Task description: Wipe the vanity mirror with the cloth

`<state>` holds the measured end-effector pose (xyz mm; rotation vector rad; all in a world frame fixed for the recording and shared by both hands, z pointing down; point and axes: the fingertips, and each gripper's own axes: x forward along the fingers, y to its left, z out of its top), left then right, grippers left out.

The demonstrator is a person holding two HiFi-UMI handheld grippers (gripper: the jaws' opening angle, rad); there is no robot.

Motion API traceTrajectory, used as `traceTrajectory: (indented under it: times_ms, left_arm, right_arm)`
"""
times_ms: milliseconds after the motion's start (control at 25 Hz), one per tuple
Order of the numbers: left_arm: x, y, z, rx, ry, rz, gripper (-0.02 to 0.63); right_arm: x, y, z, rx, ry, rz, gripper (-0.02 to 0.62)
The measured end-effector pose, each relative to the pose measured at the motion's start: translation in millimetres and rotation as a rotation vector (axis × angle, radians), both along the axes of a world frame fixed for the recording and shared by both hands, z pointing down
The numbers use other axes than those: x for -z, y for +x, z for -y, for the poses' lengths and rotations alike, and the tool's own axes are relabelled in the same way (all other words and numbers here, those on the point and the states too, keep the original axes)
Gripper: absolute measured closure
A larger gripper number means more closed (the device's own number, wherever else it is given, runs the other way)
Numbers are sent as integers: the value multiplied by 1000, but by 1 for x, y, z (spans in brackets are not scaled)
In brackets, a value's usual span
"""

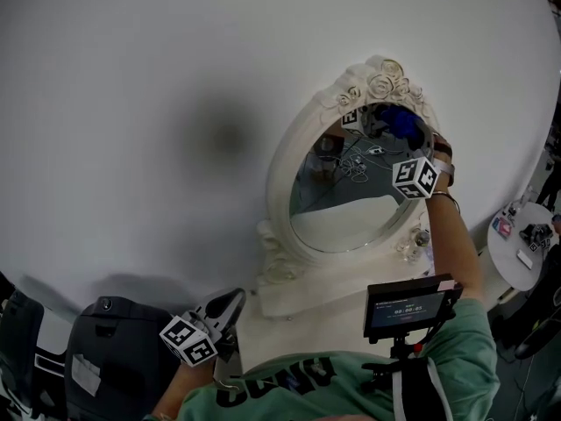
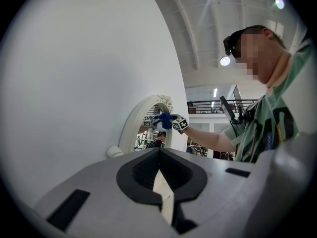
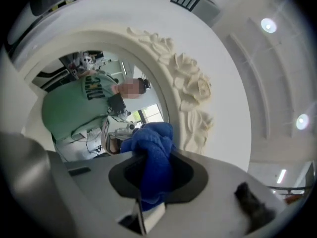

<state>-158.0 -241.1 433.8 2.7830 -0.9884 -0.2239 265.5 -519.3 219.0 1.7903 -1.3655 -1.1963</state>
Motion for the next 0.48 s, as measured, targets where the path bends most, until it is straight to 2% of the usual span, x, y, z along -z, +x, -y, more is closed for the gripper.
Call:
traceTrajectory:
  times_ms: [80,200,280,360,480]
  left_arm:
    - [-1,-3,0,3,-2,-6,600]
    - [0,-5,-1,4,4,-10,600]
    - [1,-4,-2,2,7,-12,600]
    - [2,-5,-3,4,7,-16,600]
    - [2,-8,-5,12,14,-11,600]
  right_arm:
    - [5,-49,-15,108,34,-37,526]
    - [0,-142,-33,277,61,-163,526]
    - [-9,-190,-36,342,66,-249,526]
    - [-15,-218,-34,368,73,-295,526]
    - [-17,-225,-32,381,89,-298,526]
